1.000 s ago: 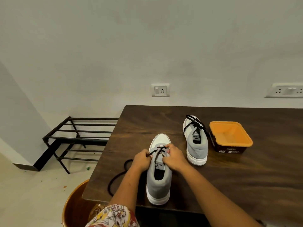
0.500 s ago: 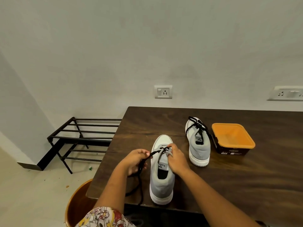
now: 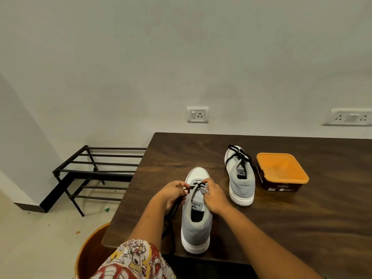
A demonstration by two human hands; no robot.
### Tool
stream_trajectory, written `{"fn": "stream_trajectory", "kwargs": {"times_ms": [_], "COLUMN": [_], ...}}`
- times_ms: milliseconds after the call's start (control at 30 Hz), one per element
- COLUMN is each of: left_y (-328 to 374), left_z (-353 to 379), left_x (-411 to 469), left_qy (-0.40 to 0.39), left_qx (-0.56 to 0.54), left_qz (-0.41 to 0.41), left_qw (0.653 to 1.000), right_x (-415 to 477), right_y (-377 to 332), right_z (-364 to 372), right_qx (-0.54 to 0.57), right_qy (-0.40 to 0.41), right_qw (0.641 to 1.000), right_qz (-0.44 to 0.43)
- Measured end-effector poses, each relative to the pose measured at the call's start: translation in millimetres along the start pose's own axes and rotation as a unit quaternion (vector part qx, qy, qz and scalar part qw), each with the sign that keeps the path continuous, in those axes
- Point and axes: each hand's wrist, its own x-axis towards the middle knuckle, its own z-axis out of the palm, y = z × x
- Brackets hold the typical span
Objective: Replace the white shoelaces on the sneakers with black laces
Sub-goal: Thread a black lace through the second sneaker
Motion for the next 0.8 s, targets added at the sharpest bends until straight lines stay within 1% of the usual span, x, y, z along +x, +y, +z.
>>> {"fn": "stream_trajectory", "kwargs": {"times_ms": [167,267,333,433,500,567,600,633,667,733,767,800], "left_y": [-5,-1,6,24,37,50,55,60,63,70,74,77], "left_z": [2,-1,-8,-20,-23,-20,-16,-12,-7,2,5,5], "left_x": [8,4,-6,-27,-41,-51,-54,-57,-58,-59,-61,-59], "left_qy": [0.077,0.107,0.077,-0.019,-0.042,-0.06,-0.073,-0.084,-0.086,-0.065,-0.051,-0.033], "left_qx": [-0.07,-0.12,-0.139,-0.18,-0.249,-0.315,-0.347,-0.377,-0.407,-0.464,-0.487,-0.503], "left_qz": [0.006,0.041,0.057,0.084,0.126,0.167,0.184,0.199,0.207,0.206,0.203,0.201], "left_qw": [0.995,0.986,0.986,0.98,0.959,0.932,0.917,0.901,0.885,0.859,0.848,0.84], "right_x": [1,3,3,2,-3,-13,-19,-26,-33,-42,-45,-47], "right_y": [3,6,8,7,1,-14,-26,-41,-57,-82,-89,-93], "right_z": [4,7,8,7,7,9,11,11,11,6,1,-4], "right_qx": [-0.013,-0.018,-0.015,-0.005,-0.001,0.004,0.036,0.1,0.181,0.34,0.403,0.443], "right_qy": [-0.003,-0.001,-0.002,-0.003,-0.009,0.011,0.025,0.031,0.022,-0.027,-0.052,-0.075], "right_qw": [1.0,1.0,1.0,1.0,1.0,0.999,0.997,0.99,0.977,0.936,0.911,0.892], "right_qz": [-0.009,-0.01,-0.005,0.008,0.013,-0.03,-0.068,-0.098,-0.107,-0.087,-0.069,-0.054]}}
